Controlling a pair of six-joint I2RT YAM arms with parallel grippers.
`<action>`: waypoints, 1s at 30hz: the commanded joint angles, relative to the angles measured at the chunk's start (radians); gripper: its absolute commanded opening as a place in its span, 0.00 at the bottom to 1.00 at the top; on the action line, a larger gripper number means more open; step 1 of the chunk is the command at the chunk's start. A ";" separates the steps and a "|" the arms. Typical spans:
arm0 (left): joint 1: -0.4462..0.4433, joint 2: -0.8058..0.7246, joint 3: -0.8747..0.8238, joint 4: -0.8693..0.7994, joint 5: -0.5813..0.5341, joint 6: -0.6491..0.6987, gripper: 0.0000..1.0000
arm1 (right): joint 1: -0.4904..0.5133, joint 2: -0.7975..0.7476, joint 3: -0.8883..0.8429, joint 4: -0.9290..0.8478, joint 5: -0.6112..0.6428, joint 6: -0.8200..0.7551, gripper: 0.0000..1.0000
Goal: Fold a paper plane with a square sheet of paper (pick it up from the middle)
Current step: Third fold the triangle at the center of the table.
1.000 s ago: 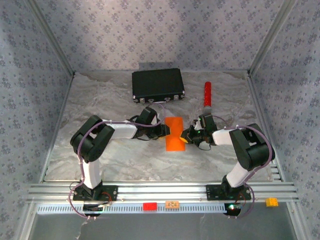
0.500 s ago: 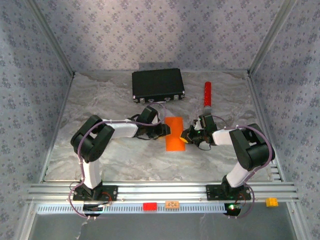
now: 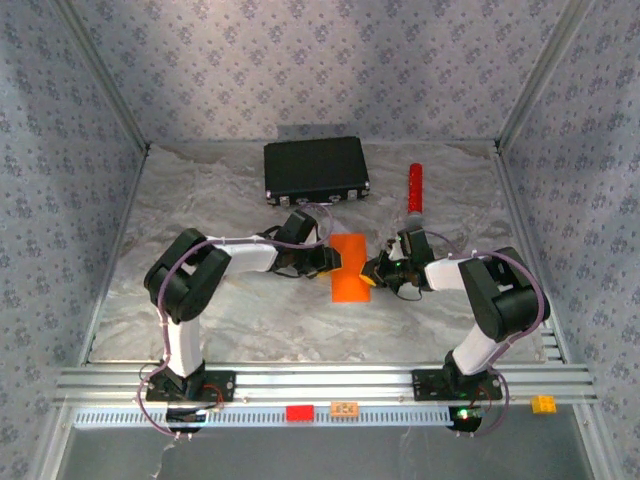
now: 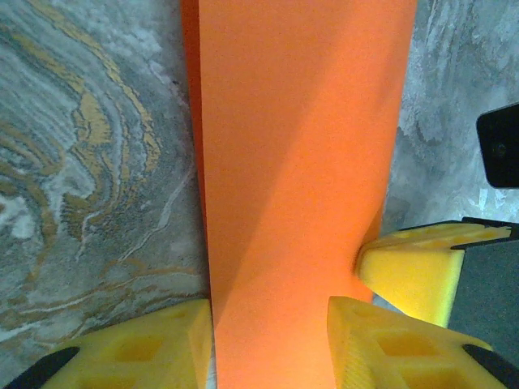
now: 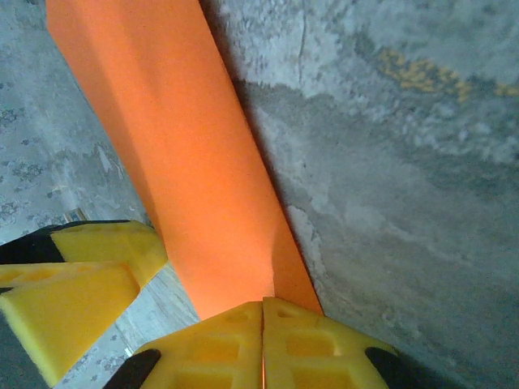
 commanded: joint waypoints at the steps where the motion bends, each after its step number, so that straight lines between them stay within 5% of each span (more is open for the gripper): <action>1: -0.008 0.036 0.015 0.006 0.035 0.015 0.41 | 0.028 0.042 -0.014 -0.016 0.039 0.000 0.10; 30: -0.006 -0.006 -0.035 0.099 0.018 -0.008 0.40 | 0.029 0.035 -0.008 -0.035 0.048 -0.001 0.10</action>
